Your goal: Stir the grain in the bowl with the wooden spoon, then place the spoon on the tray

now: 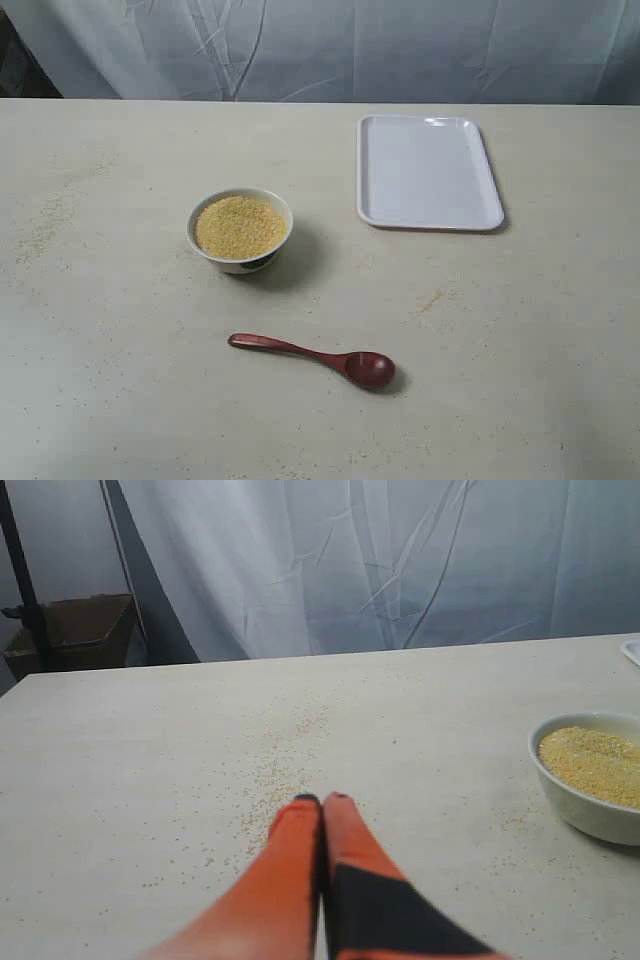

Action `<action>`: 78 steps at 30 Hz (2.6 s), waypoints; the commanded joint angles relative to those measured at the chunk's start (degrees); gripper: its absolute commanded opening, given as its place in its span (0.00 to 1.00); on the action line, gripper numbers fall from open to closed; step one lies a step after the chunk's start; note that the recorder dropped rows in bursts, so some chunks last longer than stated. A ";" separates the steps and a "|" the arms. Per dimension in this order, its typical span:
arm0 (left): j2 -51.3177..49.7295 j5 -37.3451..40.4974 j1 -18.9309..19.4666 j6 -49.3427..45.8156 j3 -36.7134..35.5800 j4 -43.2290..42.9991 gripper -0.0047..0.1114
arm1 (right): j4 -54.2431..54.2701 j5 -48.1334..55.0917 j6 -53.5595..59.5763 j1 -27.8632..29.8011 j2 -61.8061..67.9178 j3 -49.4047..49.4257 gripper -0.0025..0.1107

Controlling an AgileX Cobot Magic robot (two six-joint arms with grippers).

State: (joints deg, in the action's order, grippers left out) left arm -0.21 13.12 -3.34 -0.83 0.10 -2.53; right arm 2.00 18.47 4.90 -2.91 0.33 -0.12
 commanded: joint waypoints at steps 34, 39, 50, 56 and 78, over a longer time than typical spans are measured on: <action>0.21 -0.69 -0.22 0.22 -0.10 -0.09 0.04 | 10.66 -1.48 8.66 0.25 9.97 -18.87 0.02; 0.21 -0.69 -0.22 0.22 -0.10 -0.09 0.04 | 9.81 17.05 8.66 0.25 25.24 -29.38 0.02; 0.21 -0.69 -0.22 0.22 -0.10 -0.09 0.04 | 10.46 20.35 8.66 -0.95 55.05 -32.44 0.02; 0.21 -0.69 -0.22 0.22 -0.10 -0.09 0.04 | 15.91 22.96 17.78 -11.45 72.01 -41.52 0.02; 0.21 -0.69 -0.22 0.22 -0.10 -0.09 0.04 | 13.30 22.15 34.37 -44.55 112.44 -71.59 0.31</action>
State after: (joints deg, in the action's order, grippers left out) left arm -0.21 13.12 -3.34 -0.83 0.10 -2.53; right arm 16.74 42.37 38.72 -46.84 111.73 -70.61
